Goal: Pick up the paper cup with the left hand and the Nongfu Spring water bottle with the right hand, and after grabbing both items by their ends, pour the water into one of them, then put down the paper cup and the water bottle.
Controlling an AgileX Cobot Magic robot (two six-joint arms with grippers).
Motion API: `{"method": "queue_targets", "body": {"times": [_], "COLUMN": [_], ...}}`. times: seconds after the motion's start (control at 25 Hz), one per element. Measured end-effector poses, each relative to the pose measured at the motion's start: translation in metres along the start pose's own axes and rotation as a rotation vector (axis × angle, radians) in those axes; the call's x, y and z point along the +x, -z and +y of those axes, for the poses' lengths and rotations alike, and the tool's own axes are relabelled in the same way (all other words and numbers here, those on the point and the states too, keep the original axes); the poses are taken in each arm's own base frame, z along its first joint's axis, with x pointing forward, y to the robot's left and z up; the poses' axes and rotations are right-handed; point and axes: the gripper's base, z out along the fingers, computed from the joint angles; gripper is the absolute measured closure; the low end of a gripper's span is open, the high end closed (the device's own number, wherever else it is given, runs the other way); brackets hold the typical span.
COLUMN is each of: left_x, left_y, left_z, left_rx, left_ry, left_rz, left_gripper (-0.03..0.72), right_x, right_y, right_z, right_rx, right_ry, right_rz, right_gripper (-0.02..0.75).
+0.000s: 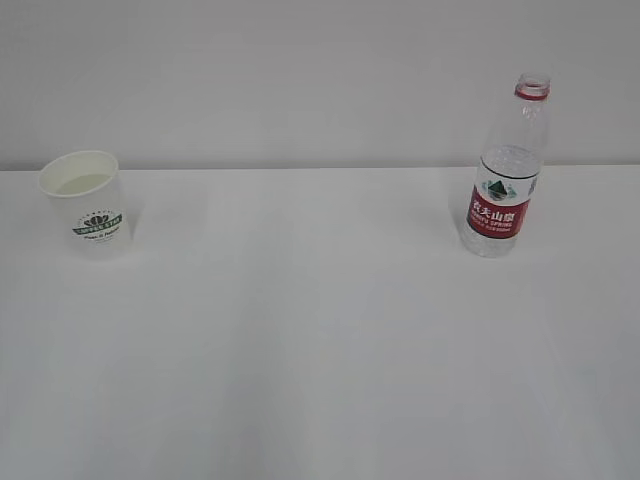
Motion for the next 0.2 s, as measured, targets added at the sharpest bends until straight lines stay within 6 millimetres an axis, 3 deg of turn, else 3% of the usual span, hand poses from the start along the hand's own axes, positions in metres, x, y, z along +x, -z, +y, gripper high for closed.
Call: {"method": "queue_targets", "body": {"times": [0.2], "left_x": [0.0], "left_y": [0.0], "left_z": [0.0], "left_rx": [-0.002], "left_ry": [0.001], "left_rz": [0.0], "left_gripper": [0.235], "right_x": [0.0], "right_y": [0.0], "right_z": [0.0], "right_rx": [0.0], "right_ry": [0.0], "right_rz": [0.0], "right_gripper": [0.183]}}
